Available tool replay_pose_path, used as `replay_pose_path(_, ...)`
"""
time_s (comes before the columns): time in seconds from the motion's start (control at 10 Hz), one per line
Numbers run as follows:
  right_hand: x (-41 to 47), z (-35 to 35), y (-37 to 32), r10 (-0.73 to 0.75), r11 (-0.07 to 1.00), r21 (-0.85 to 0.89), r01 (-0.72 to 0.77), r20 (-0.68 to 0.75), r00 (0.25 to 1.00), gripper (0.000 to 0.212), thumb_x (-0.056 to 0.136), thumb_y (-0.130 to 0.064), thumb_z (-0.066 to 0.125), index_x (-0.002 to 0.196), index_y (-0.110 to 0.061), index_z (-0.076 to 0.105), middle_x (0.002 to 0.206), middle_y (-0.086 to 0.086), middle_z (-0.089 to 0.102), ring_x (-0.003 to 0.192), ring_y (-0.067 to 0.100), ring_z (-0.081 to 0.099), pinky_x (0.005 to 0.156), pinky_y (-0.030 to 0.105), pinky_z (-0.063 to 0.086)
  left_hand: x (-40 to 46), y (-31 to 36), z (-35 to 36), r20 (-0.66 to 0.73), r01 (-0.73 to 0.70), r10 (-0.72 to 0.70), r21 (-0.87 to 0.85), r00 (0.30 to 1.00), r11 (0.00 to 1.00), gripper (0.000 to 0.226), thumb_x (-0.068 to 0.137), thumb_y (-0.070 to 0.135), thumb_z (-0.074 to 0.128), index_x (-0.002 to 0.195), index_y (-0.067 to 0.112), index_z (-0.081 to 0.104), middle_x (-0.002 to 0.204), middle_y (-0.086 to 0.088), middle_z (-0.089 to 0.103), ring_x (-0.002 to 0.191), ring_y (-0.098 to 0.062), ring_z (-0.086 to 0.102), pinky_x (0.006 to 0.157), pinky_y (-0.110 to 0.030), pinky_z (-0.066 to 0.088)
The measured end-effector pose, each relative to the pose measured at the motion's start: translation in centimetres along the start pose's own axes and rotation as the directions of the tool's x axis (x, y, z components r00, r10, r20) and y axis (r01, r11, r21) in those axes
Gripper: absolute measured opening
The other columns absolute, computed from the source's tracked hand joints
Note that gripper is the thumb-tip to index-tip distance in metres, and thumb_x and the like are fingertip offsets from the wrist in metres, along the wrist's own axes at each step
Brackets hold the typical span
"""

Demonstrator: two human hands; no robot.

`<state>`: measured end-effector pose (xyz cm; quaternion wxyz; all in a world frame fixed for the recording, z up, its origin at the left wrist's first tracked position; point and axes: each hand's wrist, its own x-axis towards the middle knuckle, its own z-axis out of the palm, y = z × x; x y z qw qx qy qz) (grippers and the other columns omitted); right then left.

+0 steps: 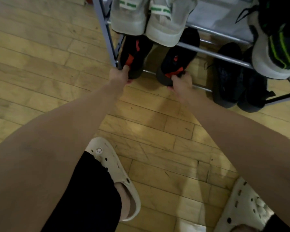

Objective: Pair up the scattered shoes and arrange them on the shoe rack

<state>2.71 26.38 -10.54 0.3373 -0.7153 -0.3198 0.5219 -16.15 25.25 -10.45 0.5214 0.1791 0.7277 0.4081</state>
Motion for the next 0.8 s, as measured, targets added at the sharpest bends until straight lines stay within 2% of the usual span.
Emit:
replay_pose_path(0.1, 0.1, 1.1, 0.4, -0.024, 0.998, -0.05, 0.024, 0.009, 1.0, 0.046, 0.095, -0.007, 0.049, 0.139, -0.012, 0.035, 0.134, 0.009, 0.051, 0.115, 0.025, 0.056, 0.088, 0.038, 0.057, 0.5, 0.1, -0.5, -0.027, 0.001, -0.002, -0.01, 1.0, 1.0, 0.038, 0.098, 0.021, 0.053, 0.128, 0.001, 0.043, 0.103, -0.011, 0.058, 0.064, -0.017, 0.062, 0.068, -0.026, 0.057)
replay_pose_path(0.2, 0.0, 2.4, 0.7, -0.056, 0.994, -0.092, 0.06, 0.04, 0.998, 0.049, 0.095, -0.01, 0.049, 0.141, -0.015, 0.033, 0.135, 0.008, 0.051, 0.116, 0.026, 0.056, 0.097, 0.043, 0.052, 0.9, -0.1, -0.7, -0.028, -0.004, 0.004, -0.027, 1.0, 1.0, 0.041, 0.098, 0.024, 0.053, 0.129, 0.0, 0.042, 0.1, -0.009, 0.061, 0.066, -0.016, 0.064, 0.075, -0.029, 0.058)
replay_pose_path(0.3, 0.0, 4.0, 0.3, -0.055, 0.994, -0.088, 0.062, 0.073, 0.996, 0.047, 0.095, -0.01, 0.047, 0.14, -0.015, 0.035, 0.131, 0.006, 0.054, 0.113, 0.025, 0.058, 0.097, 0.043, 0.052, 1.1, -0.2, -0.7, -0.038, -0.038, 0.037, -0.025, 0.999, 0.999, 0.042, 0.097, 0.029, 0.055, 0.127, 0.002, 0.042, 0.105, -0.011, 0.061, 0.069, -0.015, 0.065, 0.074, -0.028, 0.058)
replay_pose_path(0.4, 0.4, 4.9, -0.3, -0.055, 0.992, -0.112, 0.065, 0.086, 0.995, 0.045, 0.096, -0.013, 0.048, 0.139, -0.013, 0.037, 0.132, 0.007, 0.054, 0.117, 0.027, 0.056, 0.1, 0.044, 0.05, 1.0, -0.5, -0.3, -0.067, -0.068, 0.067, -0.004, 0.995, 0.998, 0.04, 0.096, 0.035, 0.056, 0.119, 0.005, 0.043, 0.099, -0.008, 0.063, 0.078, -0.017, 0.067, 0.076, -0.029, 0.059)
replay_pose_path(0.5, 0.1, 4.2, -0.7, -0.056, 0.991, -0.115, 0.073, 0.146, 0.988, 0.046, 0.099, -0.02, 0.048, 0.143, -0.013, 0.036, 0.138, 0.008, 0.051, 0.119, 0.026, 0.056, 0.092, 0.04, 0.054, 1.0, -0.6, -0.1, -0.084, -0.062, 0.065, 0.042, 0.994, 0.997, 0.043, 0.097, 0.039, 0.052, 0.121, 0.004, 0.047, 0.092, -0.007, 0.065, 0.084, -0.019, 0.069, 0.081, -0.034, 0.059)
replay_pose_path(0.6, -0.9, 2.4, -1.4, -0.034, 0.956, -0.277, 0.1, 0.232, 0.972, 0.05, 0.102, -0.029, 0.041, 0.148, -0.015, 0.027, 0.141, 0.007, 0.047, 0.105, 0.022, 0.056, 0.067, 0.023, 0.05, -0.1, -0.2, 0.4, -0.062, -0.056, 0.063, 0.118, 0.996, 0.991, 0.044, 0.102, 0.035, 0.043, 0.133, 0.004, 0.047, 0.086, -0.003, 0.062, 0.084, -0.022, 0.067, 0.086, -0.038, 0.058)
replay_pose_path(0.7, -3.0, -0.2, -2.2, 0.033, 0.872, -0.479, 0.105, 0.272, 0.962, 0.057, 0.103, -0.035, 0.035, 0.152, -0.013, 0.017, 0.141, 0.008, 0.045, 0.106, 0.024, 0.056, 0.063, 0.022, 0.048, -2.3, 0.3, 1.0, -0.039, -0.02, 0.026, 0.165, 0.999, 0.986, 0.04, 0.104, 0.025, 0.034, 0.138, 0.005, 0.04, 0.091, -0.001, 0.056, 0.089, -0.024, 0.063, 0.092, -0.038, 0.054)
replay_pose_path(0.8, -5.9, -3.7, -2.9, -0.017, 0.778, -0.604, 0.174, 0.257, 0.966, 0.054, 0.102, -0.035, 0.035, 0.148, -0.007, 0.026, 0.13, 0.01, 0.053, 0.111, 0.026, 0.058, 0.081, 0.033, 0.049, -4.7, 0.6, 1.1, -0.01, -0.033, 0.037, 0.253, 0.999, 0.967, 0.042, 0.103, 0.022, 0.035, 0.138, 0.002, 0.04, 0.115, -0.011, 0.057, 0.1, -0.029, 0.063, 0.093, -0.04, 0.053)
